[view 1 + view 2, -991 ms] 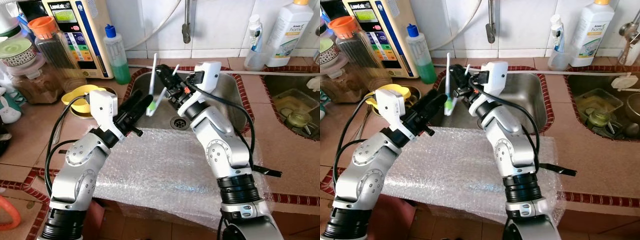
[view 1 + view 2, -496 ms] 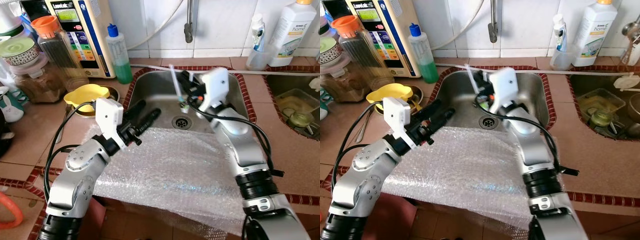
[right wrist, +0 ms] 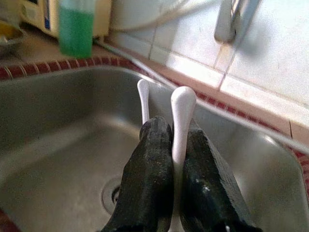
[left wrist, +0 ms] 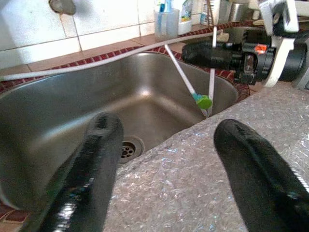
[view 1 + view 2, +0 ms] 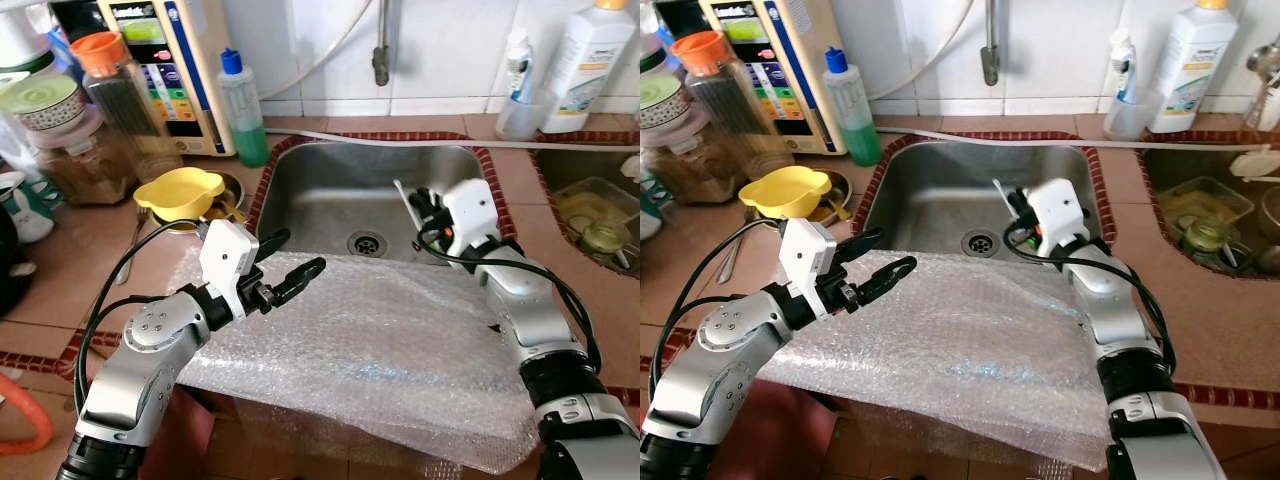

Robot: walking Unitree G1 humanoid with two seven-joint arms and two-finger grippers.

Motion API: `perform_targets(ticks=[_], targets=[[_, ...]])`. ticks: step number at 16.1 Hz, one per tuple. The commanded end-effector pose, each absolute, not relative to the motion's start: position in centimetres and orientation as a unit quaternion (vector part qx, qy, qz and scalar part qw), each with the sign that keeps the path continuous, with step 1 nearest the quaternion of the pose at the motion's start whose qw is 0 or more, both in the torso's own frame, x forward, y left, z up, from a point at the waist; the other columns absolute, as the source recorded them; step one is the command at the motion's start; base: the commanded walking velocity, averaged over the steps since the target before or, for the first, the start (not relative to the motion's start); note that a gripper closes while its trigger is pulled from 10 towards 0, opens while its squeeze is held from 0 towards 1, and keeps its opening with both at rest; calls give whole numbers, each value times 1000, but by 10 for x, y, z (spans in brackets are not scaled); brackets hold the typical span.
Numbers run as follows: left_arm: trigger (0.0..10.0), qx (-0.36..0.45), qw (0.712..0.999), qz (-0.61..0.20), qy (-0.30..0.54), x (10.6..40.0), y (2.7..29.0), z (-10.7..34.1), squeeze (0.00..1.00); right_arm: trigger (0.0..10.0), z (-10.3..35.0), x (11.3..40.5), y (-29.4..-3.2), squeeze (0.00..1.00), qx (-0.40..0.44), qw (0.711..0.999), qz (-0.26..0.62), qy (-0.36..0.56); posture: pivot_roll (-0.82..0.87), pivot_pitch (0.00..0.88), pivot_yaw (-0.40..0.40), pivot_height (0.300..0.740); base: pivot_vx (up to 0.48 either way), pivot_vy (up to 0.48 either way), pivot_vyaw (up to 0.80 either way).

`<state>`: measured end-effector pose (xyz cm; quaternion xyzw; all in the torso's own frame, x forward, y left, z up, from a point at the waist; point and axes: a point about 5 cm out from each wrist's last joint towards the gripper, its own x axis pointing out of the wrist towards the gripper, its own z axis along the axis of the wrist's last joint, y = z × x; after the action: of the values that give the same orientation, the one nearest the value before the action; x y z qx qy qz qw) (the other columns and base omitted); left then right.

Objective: Kitchen organization

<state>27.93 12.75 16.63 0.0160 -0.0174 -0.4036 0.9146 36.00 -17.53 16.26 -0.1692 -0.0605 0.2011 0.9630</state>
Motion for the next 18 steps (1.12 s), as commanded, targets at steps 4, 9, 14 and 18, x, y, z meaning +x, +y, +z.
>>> perform_targets(ticks=[4, 9, 14, 18], targets=[[10000, 30, 915, -403, -13, 281, 128, 165, 1000, 10000, 140, 358, -175, 1000, -162, 966, 201, -10, -159, 109, 152, 740, 0, 0, 0], [10000, 35, 916, -399, -14, 283, 129, 164, 1000, 10000, 129, 359, -173, 1000, -175, 964, 198, 41, -164, 109, 149, 740, 0, 0, 0], [10000, 31, 954, -295, -45, 304, 158, 174, 1000, 10000, 152, 359, -153, 1000, -124, 969, 214, 14, -176, 100, 129, 740, 0, 0, 0], [10000, 27, 970, -235, -60, 314, 182, 179, 1000, 10000, 162, 342, -123, 1000, -98, 960, 261, -10, -180, 97, 124, 740, 0, 0, 0]])
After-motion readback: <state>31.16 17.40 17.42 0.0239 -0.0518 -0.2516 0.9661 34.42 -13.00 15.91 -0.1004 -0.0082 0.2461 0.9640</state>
